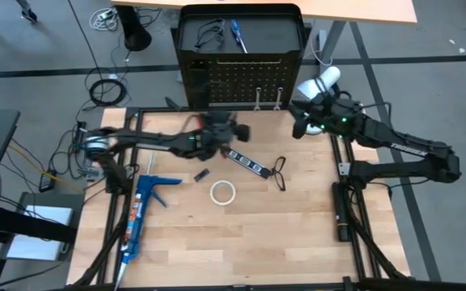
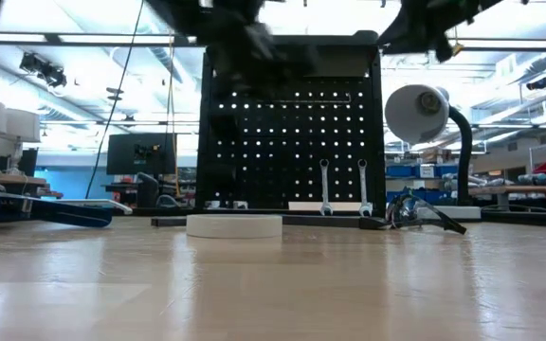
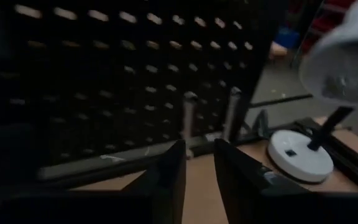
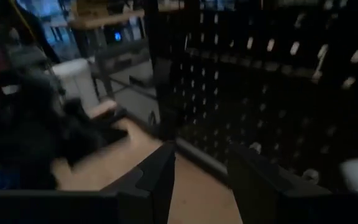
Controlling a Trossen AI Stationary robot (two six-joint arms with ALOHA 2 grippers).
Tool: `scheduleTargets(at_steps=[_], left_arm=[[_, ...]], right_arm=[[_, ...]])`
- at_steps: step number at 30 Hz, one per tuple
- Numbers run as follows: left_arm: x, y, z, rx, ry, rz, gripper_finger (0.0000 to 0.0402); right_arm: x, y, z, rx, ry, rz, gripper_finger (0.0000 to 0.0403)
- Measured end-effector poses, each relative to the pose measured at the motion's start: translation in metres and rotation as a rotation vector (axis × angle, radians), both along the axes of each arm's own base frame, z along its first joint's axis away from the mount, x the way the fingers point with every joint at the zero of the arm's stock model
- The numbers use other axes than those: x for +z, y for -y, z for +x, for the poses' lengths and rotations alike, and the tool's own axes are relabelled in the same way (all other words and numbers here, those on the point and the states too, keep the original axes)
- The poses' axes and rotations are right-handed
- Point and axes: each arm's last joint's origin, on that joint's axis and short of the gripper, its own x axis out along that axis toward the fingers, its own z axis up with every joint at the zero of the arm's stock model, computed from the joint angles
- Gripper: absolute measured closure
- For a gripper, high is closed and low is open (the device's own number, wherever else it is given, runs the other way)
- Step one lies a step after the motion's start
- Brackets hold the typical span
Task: Hang tools onto peg board
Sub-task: Remove the safety glasses from the top of the peg board
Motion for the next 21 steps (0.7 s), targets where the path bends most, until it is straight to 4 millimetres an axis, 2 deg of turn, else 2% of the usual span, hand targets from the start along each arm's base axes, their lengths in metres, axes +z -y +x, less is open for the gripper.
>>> scheduleTargets(at_steps=[6, 11, 16, 21], left_arm=[[0.011, 0.003, -0.080, 0.043, 0.004, 0.037, 0.0314], [0.035, -0.007, -0.135, 0.041, 0.029, 0.088, 0.0314], [0.045, -0.016, -0.167, -0.024, -0.006, 0.106, 0.0314], [0.048, -0.025, -0.179, -0.084, -0.019, 0.087, 0.0314]], right_arm=[[-0.028, 0.009, 0.032, 0.038, -0.081, 0.118, 0.0250], [-0.053, 0.021, 0.072, 0.034, -0.045, 0.189, 0.0249], [-0.074, 0.032, 0.106, 0.058, 0.014, 0.163, 0.0249], [-0.098, 0.044, 0.131, 0.004, 0.055, 0.128, 0.0249]])
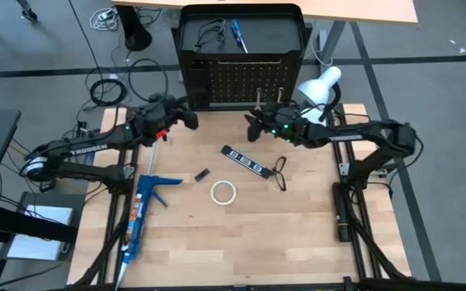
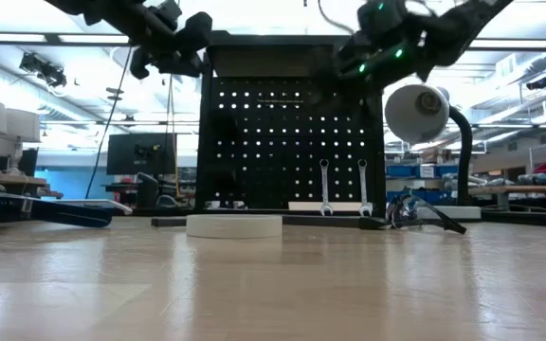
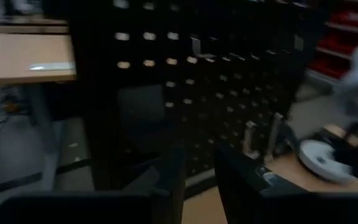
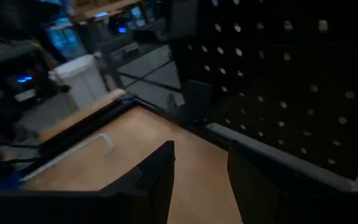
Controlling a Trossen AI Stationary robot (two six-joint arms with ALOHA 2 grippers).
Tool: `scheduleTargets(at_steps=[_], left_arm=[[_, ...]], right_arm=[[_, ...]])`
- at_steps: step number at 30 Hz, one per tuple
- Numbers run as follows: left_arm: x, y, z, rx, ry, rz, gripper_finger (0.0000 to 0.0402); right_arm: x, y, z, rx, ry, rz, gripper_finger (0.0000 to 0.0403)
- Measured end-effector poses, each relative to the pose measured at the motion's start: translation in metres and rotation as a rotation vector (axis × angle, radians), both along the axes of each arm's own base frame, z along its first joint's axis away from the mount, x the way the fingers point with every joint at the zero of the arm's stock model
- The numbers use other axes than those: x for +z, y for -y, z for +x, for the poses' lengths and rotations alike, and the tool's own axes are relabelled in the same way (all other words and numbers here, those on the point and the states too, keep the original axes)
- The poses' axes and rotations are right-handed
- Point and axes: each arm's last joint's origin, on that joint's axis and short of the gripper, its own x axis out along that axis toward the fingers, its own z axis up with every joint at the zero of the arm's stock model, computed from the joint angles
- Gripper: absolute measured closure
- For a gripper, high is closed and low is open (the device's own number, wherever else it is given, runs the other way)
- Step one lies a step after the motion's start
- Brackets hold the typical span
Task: Hang tools onto peg board
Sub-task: Remove the safety glasses from the top of the peg board
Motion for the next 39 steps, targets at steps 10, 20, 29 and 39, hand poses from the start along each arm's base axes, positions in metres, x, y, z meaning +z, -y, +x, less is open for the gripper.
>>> scheduleTargets(at_steps=[10, 20, 29, 39], left_arm=[[-0.001, -0.015, -0.005, -0.144, -0.018, -0.022, 0.0314], [0.036, -0.018, -0.016, -0.359, 0.174, -0.039, 0.0314], [0.084, -0.012, -0.016, -0.502, 0.173, -0.103, 0.0315], [0.147, -0.022, 0.005, -0.591, 0.174, -0.121, 0.0315]], right_arm=[[-0.049, 0.017, 0.020, -0.068, 0.001, 0.090, 0.0249], [0.016, -0.011, 0.040, 0.169, 0.024, 0.103, 0.0252], [0.103, -0.038, 0.052, 0.288, -0.050, 0.035, 0.0253], [0.138, -0.037, 0.035, 0.476, -0.066, 0.190, 0.0253]])
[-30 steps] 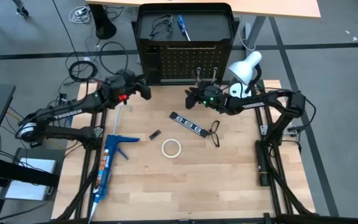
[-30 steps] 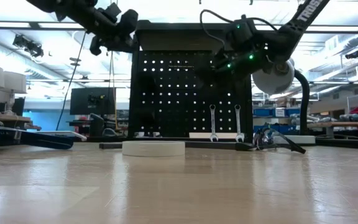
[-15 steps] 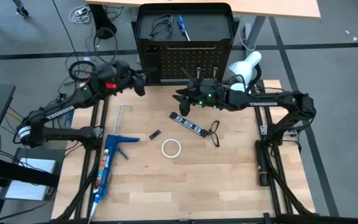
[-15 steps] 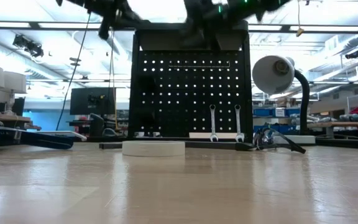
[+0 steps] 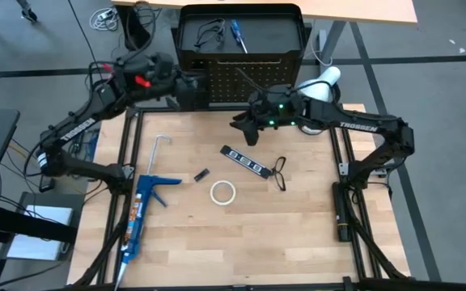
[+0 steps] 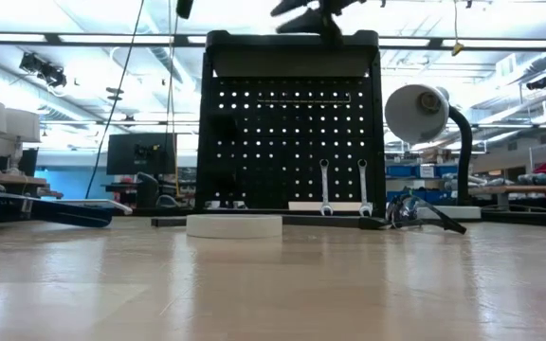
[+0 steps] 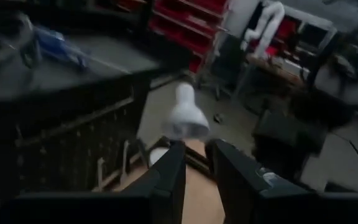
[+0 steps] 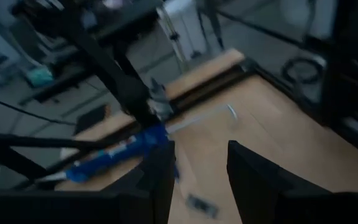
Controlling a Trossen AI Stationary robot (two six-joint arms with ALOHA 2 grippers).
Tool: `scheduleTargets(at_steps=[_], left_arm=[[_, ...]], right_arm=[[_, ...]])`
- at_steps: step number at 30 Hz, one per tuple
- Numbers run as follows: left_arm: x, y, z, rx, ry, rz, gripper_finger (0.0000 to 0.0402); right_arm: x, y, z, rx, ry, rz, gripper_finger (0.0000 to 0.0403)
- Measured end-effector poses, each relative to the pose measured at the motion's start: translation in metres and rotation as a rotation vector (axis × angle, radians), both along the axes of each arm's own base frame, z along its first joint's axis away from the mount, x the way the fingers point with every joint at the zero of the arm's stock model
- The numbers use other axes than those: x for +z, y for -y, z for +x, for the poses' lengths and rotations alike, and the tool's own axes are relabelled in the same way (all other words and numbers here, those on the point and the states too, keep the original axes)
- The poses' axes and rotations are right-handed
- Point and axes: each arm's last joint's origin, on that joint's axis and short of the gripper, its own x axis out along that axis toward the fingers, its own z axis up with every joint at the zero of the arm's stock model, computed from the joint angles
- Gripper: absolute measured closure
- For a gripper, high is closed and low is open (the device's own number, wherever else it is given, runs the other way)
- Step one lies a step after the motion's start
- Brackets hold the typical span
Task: Hang tools onto peg board
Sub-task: Remove the safety glasses from the top of the peg board
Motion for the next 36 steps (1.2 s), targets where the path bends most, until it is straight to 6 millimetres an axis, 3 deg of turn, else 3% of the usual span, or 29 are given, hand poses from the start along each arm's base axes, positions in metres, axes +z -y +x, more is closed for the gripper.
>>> scheduleTargets(at_steps=[9, 14, 22, 29, 36], left_arm=[[0.021, -0.025, 0.018, 0.094, 0.023, 0.086, 0.0315], [0.039, -0.031, 0.026, 0.120, 0.196, 0.250, 0.0315], [0.043, -0.046, 0.029, 0.377, 0.264, 0.328, 0.0315], [0.059, -0.061, 0.042, 0.395, 0.236, 0.342, 0.0315], [0.076, -0.092, 0.054, 0.403, 0.126, 0.304, 0.0315]], right_arm=[[0.021, -0.011, -0.044, -0.022, -0.079, -0.031, 0.0253], [0.022, -0.013, -0.060, -0.054, -0.137, -0.064, 0.0253], [0.015, -0.016, -0.066, -0.072, -0.159, -0.058, 0.0253], [0.015, -0.016, -0.066, -0.065, -0.163, -0.074, 0.0253], [0.016, -0.015, -0.065, -0.068, -0.153, -0.080, 0.0253]])
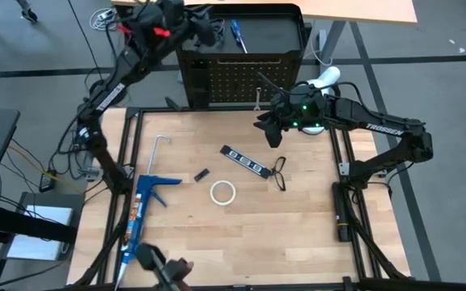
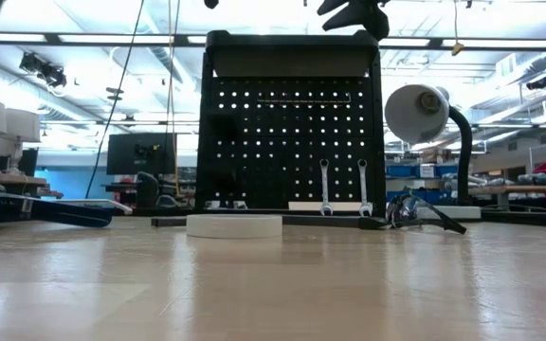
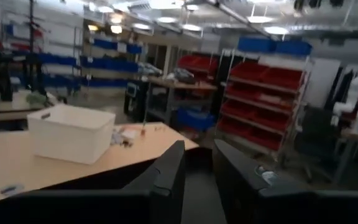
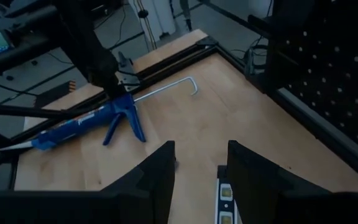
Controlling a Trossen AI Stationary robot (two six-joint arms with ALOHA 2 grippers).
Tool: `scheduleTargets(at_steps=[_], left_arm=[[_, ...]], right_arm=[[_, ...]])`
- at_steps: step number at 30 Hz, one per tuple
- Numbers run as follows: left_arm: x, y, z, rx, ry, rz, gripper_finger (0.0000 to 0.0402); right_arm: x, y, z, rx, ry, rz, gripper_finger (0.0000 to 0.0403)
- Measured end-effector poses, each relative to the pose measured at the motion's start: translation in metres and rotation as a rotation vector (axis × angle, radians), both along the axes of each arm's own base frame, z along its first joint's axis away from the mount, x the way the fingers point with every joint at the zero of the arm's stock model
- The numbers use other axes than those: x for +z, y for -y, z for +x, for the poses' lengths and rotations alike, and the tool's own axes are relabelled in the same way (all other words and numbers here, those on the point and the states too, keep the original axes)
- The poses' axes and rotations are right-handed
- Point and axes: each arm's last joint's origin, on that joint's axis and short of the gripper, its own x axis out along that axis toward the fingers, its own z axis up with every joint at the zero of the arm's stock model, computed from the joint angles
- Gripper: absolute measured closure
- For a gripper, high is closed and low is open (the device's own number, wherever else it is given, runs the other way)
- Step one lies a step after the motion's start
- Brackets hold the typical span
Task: Hang tools onto peg board
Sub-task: Remove the safety glasses from the top of the peg board
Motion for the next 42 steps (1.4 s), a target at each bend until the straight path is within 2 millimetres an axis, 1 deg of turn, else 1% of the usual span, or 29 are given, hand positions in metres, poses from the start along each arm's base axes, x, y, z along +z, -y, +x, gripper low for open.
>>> scheduleTargets(at_steps=[3, 7, 12, 14, 17, 21, 24, 26, 30, 32, 37, 42], left_arm=[[0.003, -0.011, 0.000, -0.027, -0.040, -0.029, 0.0315], [0.003, -0.025, 0.001, -0.036, -0.083, -0.057, 0.0315], [-0.003, -0.033, 0.002, -0.068, -0.119, -0.084, 0.0315], [-0.006, -0.034, 0.001, -0.074, -0.156, -0.090, 0.0315], [-0.009, -0.033, 0.001, -0.075, -0.208, -0.087, 0.0315], [-0.008, -0.033, 0.001, -0.065, -0.218, -0.076, 0.0309], [-0.007, -0.033, 0.000, -0.054, -0.228, -0.049, 0.0289], [-0.005, -0.033, 0.000, -0.028, -0.226, -0.030, 0.0269], [-0.002, -0.034, 0.000, -0.008, -0.222, 0.013, 0.0234], [-0.005, -0.036, 0.000, -0.008, -0.249, 0.002, 0.0224], [-0.022, -0.043, 0.002, -0.082, -0.334, -0.084, 0.0220], [-0.023, -0.043, -0.002, -0.078, -0.360, -0.102, 0.0220]], right_arm=[[0.001, -0.001, -0.001, -0.008, 0.007, 0.016, 0.0253], [0.002, -0.002, -0.001, -0.004, 0.012, 0.017, 0.0253], [0.005, -0.003, -0.005, -0.033, 0.025, 0.018, 0.0253], [0.011, -0.004, -0.012, -0.036, 0.048, 0.013, 0.0253], [0.023, -0.004, -0.029, -0.052, 0.103, 0.002, 0.0253], [0.037, -0.002, -0.052, -0.079, 0.159, -0.031, 0.0253], [0.043, -0.001, -0.064, -0.105, 0.180, -0.050, 0.0253], [0.044, 0.000, -0.069, -0.130, 0.172, -0.057, 0.0253], [0.039, 0.000, -0.072, -0.156, 0.119, -0.056, 0.0253], [0.038, 0.001, -0.070, -0.156, 0.106, -0.053, 0.0253], [0.034, 0.001, -0.065, -0.150, 0.090, -0.045, 0.0253], [0.034, 0.000, -0.064, -0.145, 0.091, -0.044, 0.0253]])
